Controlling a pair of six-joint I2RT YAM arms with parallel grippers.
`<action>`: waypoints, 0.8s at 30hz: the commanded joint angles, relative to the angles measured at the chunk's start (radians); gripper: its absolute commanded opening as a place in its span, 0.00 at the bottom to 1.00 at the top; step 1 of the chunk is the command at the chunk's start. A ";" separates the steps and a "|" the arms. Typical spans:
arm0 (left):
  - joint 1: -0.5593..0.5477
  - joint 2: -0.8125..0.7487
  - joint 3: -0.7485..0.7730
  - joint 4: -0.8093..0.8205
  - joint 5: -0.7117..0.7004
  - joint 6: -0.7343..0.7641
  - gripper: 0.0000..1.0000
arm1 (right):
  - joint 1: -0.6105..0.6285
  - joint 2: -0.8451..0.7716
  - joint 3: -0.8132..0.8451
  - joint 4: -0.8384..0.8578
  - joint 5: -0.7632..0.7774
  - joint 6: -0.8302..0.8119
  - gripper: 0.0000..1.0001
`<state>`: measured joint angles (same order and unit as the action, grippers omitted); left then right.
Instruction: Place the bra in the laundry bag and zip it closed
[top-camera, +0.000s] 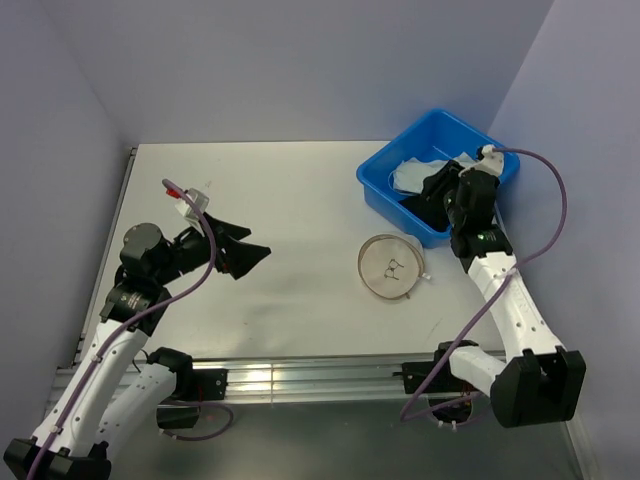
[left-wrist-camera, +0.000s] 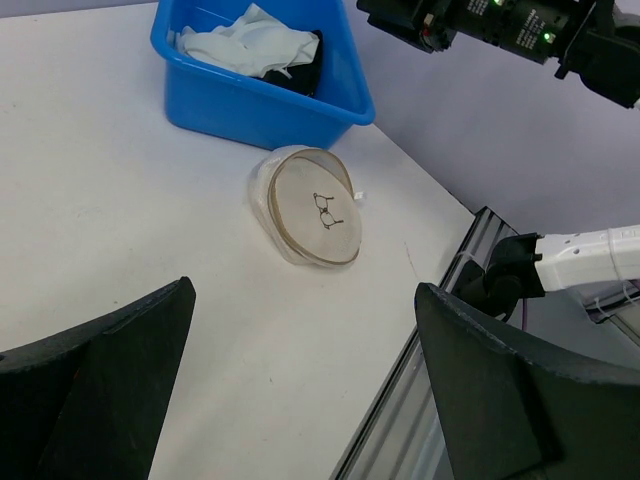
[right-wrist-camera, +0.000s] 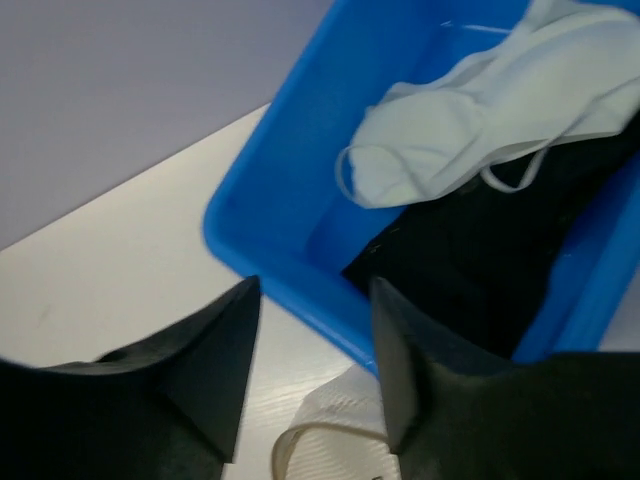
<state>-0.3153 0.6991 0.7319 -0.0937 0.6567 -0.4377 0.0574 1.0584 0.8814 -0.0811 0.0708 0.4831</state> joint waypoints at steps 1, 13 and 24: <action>0.004 -0.012 0.038 0.012 -0.002 0.021 0.99 | 0.007 0.089 0.102 -0.025 0.199 -0.067 0.58; -0.008 -0.015 0.044 -0.018 -0.061 0.036 0.99 | -0.025 0.493 0.318 -0.066 0.264 -0.135 0.61; -0.011 0.008 0.049 -0.031 -0.097 0.051 0.99 | -0.090 0.856 0.599 -0.173 0.221 -0.140 0.69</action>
<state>-0.3244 0.6991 0.7357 -0.1406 0.5774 -0.4061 0.0059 1.8786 1.3869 -0.2119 0.2939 0.3538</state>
